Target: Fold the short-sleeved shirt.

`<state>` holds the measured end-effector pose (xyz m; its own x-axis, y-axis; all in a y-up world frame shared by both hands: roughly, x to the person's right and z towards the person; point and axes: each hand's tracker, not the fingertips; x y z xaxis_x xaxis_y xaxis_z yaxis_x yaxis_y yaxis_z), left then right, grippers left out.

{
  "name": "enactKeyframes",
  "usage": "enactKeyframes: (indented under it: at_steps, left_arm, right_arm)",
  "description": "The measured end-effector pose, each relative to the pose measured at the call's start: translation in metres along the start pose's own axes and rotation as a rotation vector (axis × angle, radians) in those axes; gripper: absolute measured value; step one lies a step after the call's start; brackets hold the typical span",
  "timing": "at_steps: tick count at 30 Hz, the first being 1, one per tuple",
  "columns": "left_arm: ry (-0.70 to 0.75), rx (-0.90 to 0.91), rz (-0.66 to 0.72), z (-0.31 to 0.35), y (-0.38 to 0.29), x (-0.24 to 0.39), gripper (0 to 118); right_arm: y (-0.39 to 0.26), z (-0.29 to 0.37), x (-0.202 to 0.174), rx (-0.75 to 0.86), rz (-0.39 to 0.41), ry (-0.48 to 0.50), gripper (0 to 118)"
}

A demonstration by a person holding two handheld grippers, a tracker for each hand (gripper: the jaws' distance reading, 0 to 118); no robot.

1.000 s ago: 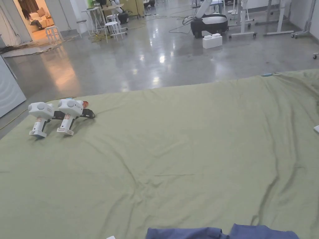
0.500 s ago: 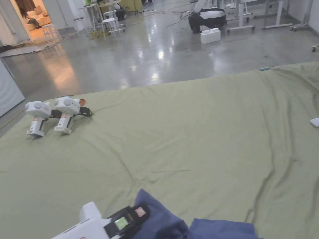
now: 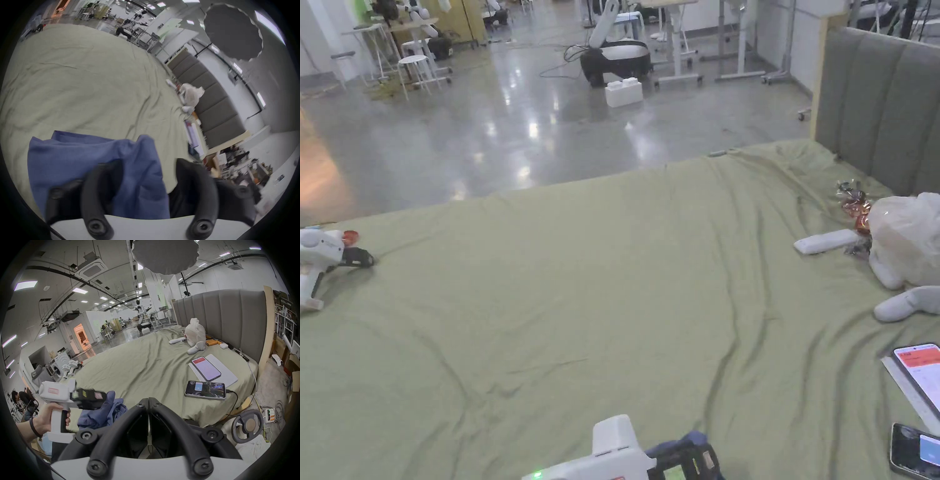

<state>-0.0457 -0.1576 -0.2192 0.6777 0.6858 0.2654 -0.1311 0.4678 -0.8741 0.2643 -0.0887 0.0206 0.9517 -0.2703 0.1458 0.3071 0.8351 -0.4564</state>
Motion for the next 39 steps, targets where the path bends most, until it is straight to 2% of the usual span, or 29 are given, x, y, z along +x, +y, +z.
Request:
enactKeyframes:
  at_steps: [1,2,4,6,7,9,12,16,21,24,26,28,30,32,33,34,36,37,39]
  left_arm:
    - [-0.047,0.033,0.018,0.012,0.004,0.000,84]
    - [-0.089,0.078,0.021,0.027,0.008,-0.003,78]
    - [-0.076,0.140,0.025,0.048,0.014,-0.006,60]
    - [0.008,0.161,0.014,0.053,0.015,-0.011,18]
    - [0.005,0.141,0.003,0.048,0.014,-0.015,4]
    - [0.015,0.095,0.033,0.033,0.007,-0.019,3]
    - [-0.098,-0.061,0.080,-0.006,-0.013,-0.022,2]
    - [0.109,-0.154,-0.094,-0.056,-0.042,-0.015,1]
    - [0.042,-0.109,-0.060,-0.038,-0.030,-0.006,1]
    - [-0.033,0.025,-0.114,0.007,-0.017,-0.003,1]
    - [-0.035,0.085,-0.112,0.043,-0.009,-0.009,4]
    - [-0.021,0.146,-0.084,0.076,-0.005,-0.023,13]
    - [-0.010,0.160,-0.037,0.102,-0.003,-0.040,41]
    - [0.022,0.161,-0.011,0.123,-0.004,-0.059,79]
    - [0.041,0.159,-0.005,0.128,-0.006,-0.067,89]
    - [0.065,0.161,0.010,0.134,-0.008,-0.076,94]
    - [0.085,0.176,0.075,0.142,-0.012,-0.096,95]
    - [0.071,0.176,0.131,0.145,-0.013,-0.105,95]
    - [0.023,0.183,0.200,0.144,-0.015,-0.119,100]
  right_arm:
    - [-0.001,0.000,0.002,-0.003,-0.002,-0.002,0]
    - [-0.004,-0.001,0.005,-0.004,-0.004,-0.003,0]
    - [-0.006,-0.002,0.008,-0.009,-0.010,0.001,0]
    - [-0.007,-0.005,0.008,-0.014,-0.008,0.002,0]
    - [-0.008,-0.006,0.009,-0.018,-0.008,0.003,0]
    - [-0.009,-0.006,0.009,-0.024,-0.012,0.006,0]
    - [-0.011,-0.003,0.005,-0.028,-0.010,0.009,0]
    - [-0.016,0.000,0.001,-0.043,-0.006,0.001,0]
    - [-0.024,-0.011,-0.006,-0.085,0.008,0.028,0]
    - [-0.023,-0.037,-0.019,-0.148,0.025,0.083,0]
    - [-0.022,-0.059,-0.034,-0.172,0.015,0.151,0]
    - [-0.023,-0.087,-0.051,-0.225,0.034,0.210,0]
    - [-0.025,-0.118,-0.070,-0.264,0.089,0.248,0]
    - [-0.029,-0.154,-0.087,-0.340,0.099,0.229,0]
    - [-0.031,-0.168,-0.092,-0.359,0.120,0.241,0]
    - [-0.035,-0.186,-0.095,-0.390,0.148,0.237,0]
    - [-0.047,-0.216,-0.097,-0.494,0.221,0.146,0]
    - [-0.056,-0.230,-0.095,-0.542,0.233,0.141,0]
    - [-0.058,-0.236,-0.087,-0.509,0.215,0.151,0]
